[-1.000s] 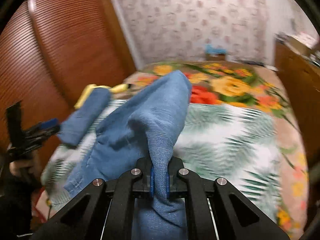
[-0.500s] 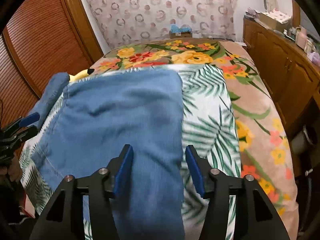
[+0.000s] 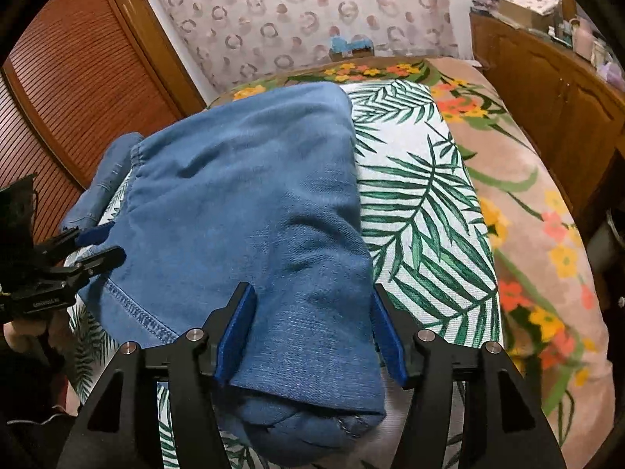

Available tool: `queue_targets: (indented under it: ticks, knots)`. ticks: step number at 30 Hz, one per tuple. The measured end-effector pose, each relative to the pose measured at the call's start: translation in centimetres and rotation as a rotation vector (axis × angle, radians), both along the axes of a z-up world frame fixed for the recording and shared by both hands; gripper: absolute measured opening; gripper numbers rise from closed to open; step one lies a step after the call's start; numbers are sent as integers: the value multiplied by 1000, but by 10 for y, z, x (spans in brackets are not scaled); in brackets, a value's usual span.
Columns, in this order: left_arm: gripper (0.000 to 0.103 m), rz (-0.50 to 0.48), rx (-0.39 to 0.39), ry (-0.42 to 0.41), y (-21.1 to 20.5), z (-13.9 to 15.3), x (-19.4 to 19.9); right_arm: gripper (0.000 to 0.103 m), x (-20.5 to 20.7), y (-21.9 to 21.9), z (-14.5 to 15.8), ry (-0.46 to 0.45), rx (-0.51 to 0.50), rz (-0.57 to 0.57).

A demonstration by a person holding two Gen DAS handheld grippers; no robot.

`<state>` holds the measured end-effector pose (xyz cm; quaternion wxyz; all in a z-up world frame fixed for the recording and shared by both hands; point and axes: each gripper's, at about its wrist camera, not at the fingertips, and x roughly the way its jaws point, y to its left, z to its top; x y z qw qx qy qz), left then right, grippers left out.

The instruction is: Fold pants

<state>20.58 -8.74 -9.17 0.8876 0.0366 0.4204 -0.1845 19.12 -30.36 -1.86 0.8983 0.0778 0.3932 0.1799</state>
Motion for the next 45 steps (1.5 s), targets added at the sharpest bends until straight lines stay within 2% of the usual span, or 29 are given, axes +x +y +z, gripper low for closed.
queue_targets:
  ticks: [1,4,6,9,15,21,27,33,36,41,44,45]
  knots:
    - [72,1,-2,1,0,0,0,61,0,-1,0,-2,8,5]
    - [72,2,-8,1,2,-1,-1,51,-8,3,2,-2,30,12]
    - [72,2,-9,2,3,-1,0,30,-9,1,3,-4,53,16]
    - [72,2,-9,1,3,-1,0,19,-14,0,11,-33,67,15]
    - [72,19,-30,-20,18,11,-7,15,-27,17,50,-145,55,36]
    - [72,78,-54,-80,57,35,-21,14,-37,57,88,-251,41,118]
    - [72,168,-62,-134,108,52,-41,14,-38,112,102,-296,13,236]
    - [72,261,-64,-162,153,60,-56,14,-31,172,88,-272,-26,353]
    - [72,300,-65,-166,169,59,-61,14,-32,202,62,-216,-67,415]
    - [72,327,-67,-164,179,54,-62,14,-28,221,25,-132,-77,447]
    - [72,320,-69,-166,180,52,-61,19,-26,221,29,-139,-76,436]
    - [72,318,-71,-167,179,51,-60,25,-28,224,33,-136,-74,435]
